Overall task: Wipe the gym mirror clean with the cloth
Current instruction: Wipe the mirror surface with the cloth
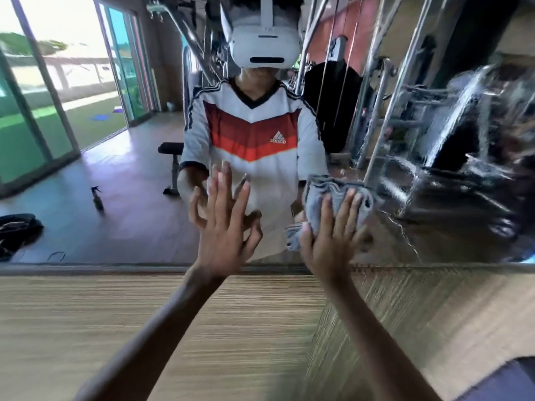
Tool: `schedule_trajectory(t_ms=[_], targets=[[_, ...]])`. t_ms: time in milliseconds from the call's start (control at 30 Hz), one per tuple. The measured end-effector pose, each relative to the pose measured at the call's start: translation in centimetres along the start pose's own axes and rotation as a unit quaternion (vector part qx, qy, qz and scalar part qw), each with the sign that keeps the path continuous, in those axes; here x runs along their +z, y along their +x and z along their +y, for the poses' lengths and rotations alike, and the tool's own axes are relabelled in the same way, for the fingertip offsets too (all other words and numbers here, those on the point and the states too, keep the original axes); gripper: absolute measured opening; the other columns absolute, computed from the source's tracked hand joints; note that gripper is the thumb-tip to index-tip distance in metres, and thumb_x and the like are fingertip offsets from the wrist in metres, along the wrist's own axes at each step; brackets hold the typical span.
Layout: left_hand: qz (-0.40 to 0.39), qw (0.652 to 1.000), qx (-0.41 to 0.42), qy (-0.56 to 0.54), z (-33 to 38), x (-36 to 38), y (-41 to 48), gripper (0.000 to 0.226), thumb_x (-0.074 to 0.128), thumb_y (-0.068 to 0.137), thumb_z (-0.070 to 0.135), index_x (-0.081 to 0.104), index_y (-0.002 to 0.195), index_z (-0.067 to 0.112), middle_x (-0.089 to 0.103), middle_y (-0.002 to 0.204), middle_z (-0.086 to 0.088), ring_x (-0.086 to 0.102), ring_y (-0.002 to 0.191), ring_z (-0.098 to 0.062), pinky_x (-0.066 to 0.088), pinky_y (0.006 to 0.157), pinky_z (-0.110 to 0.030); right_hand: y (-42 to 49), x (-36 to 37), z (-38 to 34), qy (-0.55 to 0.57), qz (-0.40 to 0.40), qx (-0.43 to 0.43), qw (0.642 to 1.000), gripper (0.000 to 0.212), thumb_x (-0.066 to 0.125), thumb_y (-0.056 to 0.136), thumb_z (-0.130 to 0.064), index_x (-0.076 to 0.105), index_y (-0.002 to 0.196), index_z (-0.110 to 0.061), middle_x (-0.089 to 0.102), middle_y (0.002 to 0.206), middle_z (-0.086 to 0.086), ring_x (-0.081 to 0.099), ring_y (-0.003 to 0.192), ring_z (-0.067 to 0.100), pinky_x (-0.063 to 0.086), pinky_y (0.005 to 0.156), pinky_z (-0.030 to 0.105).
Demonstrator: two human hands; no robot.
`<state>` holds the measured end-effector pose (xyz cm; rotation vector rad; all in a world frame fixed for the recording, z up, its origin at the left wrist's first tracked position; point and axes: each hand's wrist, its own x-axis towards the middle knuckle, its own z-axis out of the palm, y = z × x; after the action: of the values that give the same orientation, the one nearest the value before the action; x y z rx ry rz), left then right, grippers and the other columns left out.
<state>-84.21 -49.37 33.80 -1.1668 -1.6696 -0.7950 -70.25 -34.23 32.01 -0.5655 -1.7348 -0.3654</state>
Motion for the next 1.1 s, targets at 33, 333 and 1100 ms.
schedule_trajectory(t_ms=[33, 333, 1100], targets=[[0.023, 0.999, -0.011, 0.023, 0.3, 0.3, 0.7, 0.063, 0.042, 0.101, 0.043, 0.029, 0.153, 0.009, -0.016, 0.167, -0.005, -0.007, 0.155, -0.026, 0.001, 0.121, -0.054, -0.6, 0.4, -1.3, 0.007, -0.005, 0.006, 1.000, 0.058, 0.028, 0.102, -0.045, 0.030, 0.152, -0.015, 0.015, 0.163, 0.018, 0.011, 0.153, 0.030, 0.023, 0.112, 0.057], [0.109, 0.987, 0.019, 0.114, 0.4, 2.1, 0.8, 0.073, 0.051, 0.095, 0.038, 0.025, 0.158, 0.010, 0.007, 0.168, -0.009, 0.012, 0.155, -0.027, 0.007, 0.124, -0.051, -3.4, -0.2, 3.0, 0.001, -0.023, -0.099, 0.995, 0.051, 0.035, 0.100, -0.046, 0.042, 0.145, -0.023, 0.006, 0.167, 0.002, 0.011, 0.153, 0.022, 0.018, 0.118, 0.059], [0.102, 0.988, 0.037, 0.112, 0.0, 2.1, 0.5, 0.065, 0.042, 0.098, 0.037, 0.030, 0.154, 0.007, 0.005, 0.168, -0.009, 0.011, 0.155, -0.027, 0.010, 0.123, -0.054, -3.5, 0.7, -0.8, 0.017, -0.032, -0.164, 0.986, 0.059, 0.037, 0.100, -0.047, 0.027, 0.156, -0.031, 0.007, 0.167, 0.003, 0.012, 0.153, 0.017, 0.008, 0.121, 0.056]])
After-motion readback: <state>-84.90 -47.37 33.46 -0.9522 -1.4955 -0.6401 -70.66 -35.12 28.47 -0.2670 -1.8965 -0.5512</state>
